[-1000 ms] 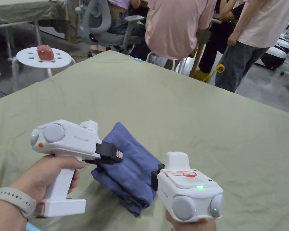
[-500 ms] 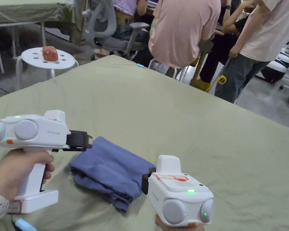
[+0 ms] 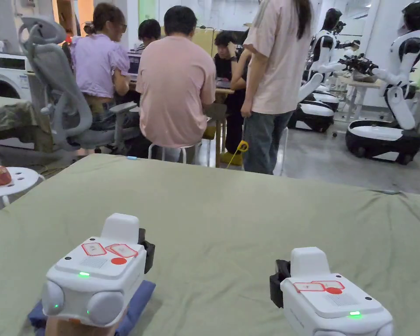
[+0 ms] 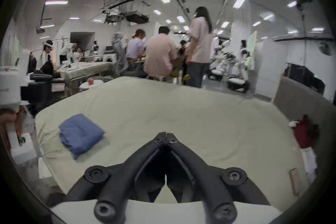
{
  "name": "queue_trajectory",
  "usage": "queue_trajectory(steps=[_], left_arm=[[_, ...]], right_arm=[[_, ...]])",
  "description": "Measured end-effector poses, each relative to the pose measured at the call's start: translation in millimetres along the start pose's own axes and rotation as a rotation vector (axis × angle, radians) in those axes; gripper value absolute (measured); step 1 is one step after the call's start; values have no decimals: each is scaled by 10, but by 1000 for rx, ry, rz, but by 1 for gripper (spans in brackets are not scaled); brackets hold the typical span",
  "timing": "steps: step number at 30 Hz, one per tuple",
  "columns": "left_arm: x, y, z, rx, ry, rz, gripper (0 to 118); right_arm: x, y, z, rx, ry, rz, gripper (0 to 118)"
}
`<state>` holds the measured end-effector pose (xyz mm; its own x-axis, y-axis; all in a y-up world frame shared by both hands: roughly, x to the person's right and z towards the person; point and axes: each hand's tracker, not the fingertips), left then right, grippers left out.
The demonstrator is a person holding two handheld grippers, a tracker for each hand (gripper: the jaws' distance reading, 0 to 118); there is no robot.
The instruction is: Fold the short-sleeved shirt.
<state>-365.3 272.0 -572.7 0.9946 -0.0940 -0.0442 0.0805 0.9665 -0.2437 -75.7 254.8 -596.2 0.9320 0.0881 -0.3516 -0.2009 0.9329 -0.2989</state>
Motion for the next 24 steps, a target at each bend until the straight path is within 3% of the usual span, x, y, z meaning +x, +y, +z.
queue_trajectory(steps=[4,7,9,12,16,21,24], left_arm=[[694,433,257,139,-58,19,0],[1026,566,518,233,-38,62,0],[1195,644,607,241,-108,100,0],[1390,764,669,251,-75,-1,0],[1422,876,680,259,-110,66,0],[1430,877,666,252,-99,59,0],[1422,861,659,244,-90,43,6]], right_arm=[[827,75,555,96,-148,-40,0],[1197,137,874,143,-209,-18,0],[1362,157,1065,159,-241,-5,0],[1472,168,1189,173,-230,-1,0],[1540,127,1221,188,-179,-87,0],[1491,106,1241,186,-193,-80,0],[1461,123,1185,181,-201,-77,0]])
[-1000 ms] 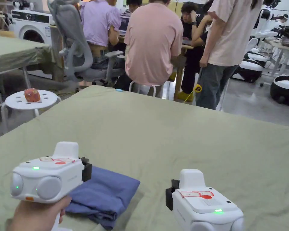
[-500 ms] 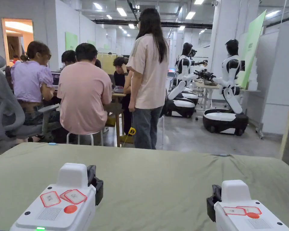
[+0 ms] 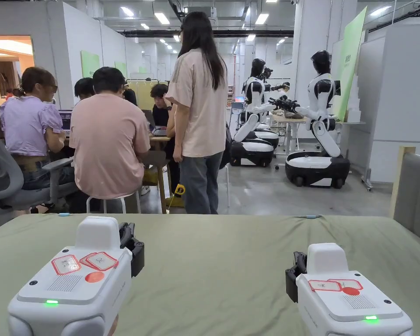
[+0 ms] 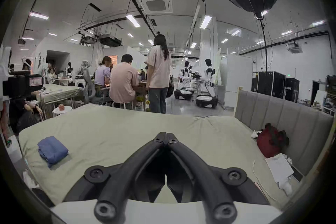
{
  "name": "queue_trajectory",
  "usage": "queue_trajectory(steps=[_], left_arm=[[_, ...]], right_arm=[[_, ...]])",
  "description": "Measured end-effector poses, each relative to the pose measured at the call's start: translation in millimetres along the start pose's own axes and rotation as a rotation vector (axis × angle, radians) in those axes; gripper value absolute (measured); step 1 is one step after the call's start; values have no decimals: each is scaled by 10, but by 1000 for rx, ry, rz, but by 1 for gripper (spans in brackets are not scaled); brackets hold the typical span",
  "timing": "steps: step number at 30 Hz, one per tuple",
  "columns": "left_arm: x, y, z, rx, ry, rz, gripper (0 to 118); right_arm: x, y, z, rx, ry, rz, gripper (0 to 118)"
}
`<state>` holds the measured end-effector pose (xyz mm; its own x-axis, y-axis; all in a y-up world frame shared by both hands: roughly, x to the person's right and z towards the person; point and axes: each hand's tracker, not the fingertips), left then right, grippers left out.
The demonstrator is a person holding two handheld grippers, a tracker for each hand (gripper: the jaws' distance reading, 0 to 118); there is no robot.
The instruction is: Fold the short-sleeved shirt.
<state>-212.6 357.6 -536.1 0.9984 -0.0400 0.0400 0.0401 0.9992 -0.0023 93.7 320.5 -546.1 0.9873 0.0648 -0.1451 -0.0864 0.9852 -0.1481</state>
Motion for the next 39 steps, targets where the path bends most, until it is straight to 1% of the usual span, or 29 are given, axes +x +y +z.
queue_trajectory(steps=[1,2,3,4,5,6,7,10,11,12,16,23,32,39], left_arm=[[15,-5,0,2,2,-5,9],[18,-9,9,4,5,-11,16],[14,-12,21,5,5,-14,32],[8,-13,29,7,1,-14,47],[18,-15,29,11,-4,-13,63],[20,-14,29,10,-7,-14,80],[20,-14,32,9,-10,-19,92],[42,-23,59,19,-28,-29,105],[51,-29,74,31,-29,-33,114],[54,-33,90,41,-34,-38,118],[67,-60,76,41,-7,-64,118],[30,-109,64,34,-3,-37,118],[-2,-135,63,22,-9,-28,118],[-22,-159,70,23,-2,-23,118]], right_arm=[[-11,-4,11,0,2,1,0],[4,0,-39,0,4,1,2],[-12,-1,-38,1,2,2,11],[-26,-1,-30,3,-4,0,24],[-32,0,-15,8,-6,-4,41],[-8,6,-40,10,-2,-10,72],[-6,10,-48,10,6,-18,92],[-34,20,-55,3,7,-13,109],[-44,18,-40,23,4,-7,118],[-47,22,-30,43,6,-2,118],[-51,39,-51,38,10,-3,118],[-17,31,-35,42,-3,-20,118],[-7,57,-51,28,16,-81,118],[-47,32,-22,49,11,-63,118]])
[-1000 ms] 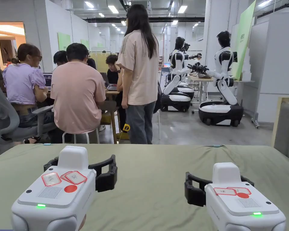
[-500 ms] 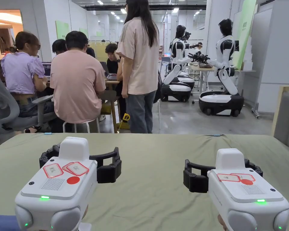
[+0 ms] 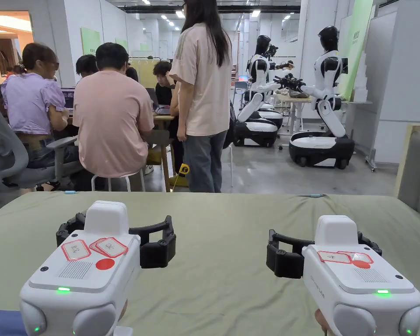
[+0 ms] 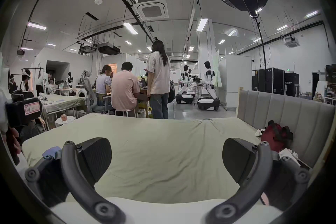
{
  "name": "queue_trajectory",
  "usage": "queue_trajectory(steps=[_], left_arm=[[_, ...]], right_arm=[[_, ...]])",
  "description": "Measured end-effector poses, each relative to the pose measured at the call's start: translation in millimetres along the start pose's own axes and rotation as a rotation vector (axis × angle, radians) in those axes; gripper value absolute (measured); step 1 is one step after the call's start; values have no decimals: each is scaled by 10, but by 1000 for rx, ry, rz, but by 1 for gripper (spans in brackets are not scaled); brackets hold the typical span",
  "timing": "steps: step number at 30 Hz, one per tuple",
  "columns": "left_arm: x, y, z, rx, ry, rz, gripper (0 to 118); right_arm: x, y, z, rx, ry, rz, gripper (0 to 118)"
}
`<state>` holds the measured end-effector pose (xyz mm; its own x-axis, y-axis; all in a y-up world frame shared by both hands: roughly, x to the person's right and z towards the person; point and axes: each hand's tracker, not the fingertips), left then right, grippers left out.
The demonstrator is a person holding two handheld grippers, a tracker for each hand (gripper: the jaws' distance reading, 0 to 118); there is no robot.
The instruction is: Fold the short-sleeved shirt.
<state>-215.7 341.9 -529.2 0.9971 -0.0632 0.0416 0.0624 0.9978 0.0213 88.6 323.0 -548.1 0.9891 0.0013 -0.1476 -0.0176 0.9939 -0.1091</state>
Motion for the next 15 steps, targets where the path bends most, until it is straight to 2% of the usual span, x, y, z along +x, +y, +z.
queue_trajectory(steps=[9,13,15], left_arm=[[-20,-36,-9,-10,-9,14,118],[-33,-44,-11,-18,-10,19,118],[-41,-50,-7,-19,-11,23,118]], right_arm=[[-117,2,-34,-9,-9,15,118],[-177,14,-50,-37,-50,69,118],[-190,24,-51,-33,-84,48,118]])
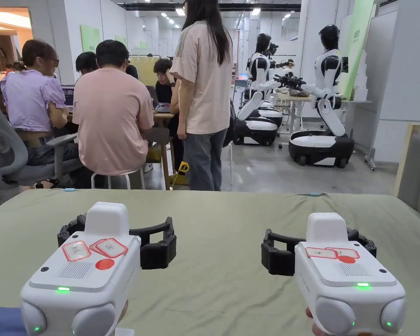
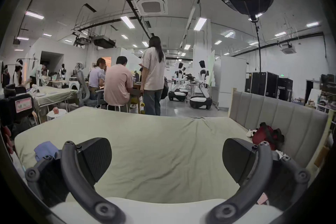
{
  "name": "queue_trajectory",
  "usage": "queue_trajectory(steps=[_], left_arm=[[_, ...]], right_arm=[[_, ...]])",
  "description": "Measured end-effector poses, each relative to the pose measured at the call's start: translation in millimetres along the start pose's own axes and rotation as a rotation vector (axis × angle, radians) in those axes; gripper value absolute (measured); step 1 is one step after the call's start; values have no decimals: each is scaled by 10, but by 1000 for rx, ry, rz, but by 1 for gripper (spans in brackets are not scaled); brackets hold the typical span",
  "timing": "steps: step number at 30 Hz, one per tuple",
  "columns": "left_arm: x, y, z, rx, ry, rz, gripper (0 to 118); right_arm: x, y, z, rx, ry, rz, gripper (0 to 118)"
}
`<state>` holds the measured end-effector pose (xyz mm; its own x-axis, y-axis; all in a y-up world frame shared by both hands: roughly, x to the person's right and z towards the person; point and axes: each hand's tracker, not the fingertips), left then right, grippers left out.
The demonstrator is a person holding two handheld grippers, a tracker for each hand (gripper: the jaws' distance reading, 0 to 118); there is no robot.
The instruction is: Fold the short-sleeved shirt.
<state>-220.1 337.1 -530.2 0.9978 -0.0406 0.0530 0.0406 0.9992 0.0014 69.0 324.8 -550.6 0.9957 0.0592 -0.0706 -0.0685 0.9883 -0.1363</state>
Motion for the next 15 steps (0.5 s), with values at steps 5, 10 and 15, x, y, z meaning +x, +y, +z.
queue_trajectory(steps=[5,10,15], left_arm=[[-13,-2,9,0,1,7,118],[-8,-14,14,-5,1,6,118],[-1,-21,19,-5,1,4,118]], right_arm=[[18,55,42,-22,-6,-58,118],[-59,83,83,-13,-53,-28,118],[-47,81,78,-32,-32,-43,118]])
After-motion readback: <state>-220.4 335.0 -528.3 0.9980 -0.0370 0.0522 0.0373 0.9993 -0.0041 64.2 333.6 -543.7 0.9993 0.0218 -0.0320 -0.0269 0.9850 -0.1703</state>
